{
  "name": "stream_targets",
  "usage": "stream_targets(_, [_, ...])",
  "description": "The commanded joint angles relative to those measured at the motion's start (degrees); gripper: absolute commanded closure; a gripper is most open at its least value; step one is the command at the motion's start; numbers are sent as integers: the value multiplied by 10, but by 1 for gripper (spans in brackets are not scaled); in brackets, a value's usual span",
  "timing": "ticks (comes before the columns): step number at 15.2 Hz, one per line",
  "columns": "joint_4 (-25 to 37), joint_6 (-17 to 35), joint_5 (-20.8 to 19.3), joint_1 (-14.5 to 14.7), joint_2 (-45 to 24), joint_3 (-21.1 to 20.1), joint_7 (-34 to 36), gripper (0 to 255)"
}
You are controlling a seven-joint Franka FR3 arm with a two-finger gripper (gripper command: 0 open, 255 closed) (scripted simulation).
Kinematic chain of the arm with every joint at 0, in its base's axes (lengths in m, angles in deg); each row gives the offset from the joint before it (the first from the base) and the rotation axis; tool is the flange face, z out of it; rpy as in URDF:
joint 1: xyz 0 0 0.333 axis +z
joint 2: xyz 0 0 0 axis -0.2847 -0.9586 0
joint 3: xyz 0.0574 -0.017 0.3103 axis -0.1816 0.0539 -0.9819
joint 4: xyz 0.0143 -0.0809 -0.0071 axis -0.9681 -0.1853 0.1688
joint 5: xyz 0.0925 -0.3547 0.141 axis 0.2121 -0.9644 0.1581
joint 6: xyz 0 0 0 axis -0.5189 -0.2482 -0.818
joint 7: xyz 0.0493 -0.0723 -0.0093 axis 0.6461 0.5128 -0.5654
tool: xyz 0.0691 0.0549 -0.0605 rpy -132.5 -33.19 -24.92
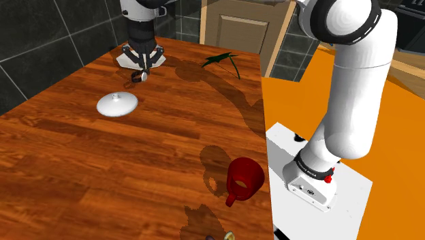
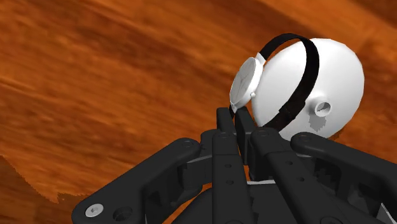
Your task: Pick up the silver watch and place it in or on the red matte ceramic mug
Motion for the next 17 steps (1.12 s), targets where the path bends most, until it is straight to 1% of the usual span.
stream_targets(1, [-53,15,12,-8,40,-5,1,255])
stream_targets(5, [-179,50,46,-17,136,-16,6,255])
stream_targets(9, [-282,71,82,-17,226,-24,8,255])
stream_targets(13, [-369,80,119,-8,312,-30,9,255])
stream_targets(17, [-444,77,155,11,396,-33,14,255])
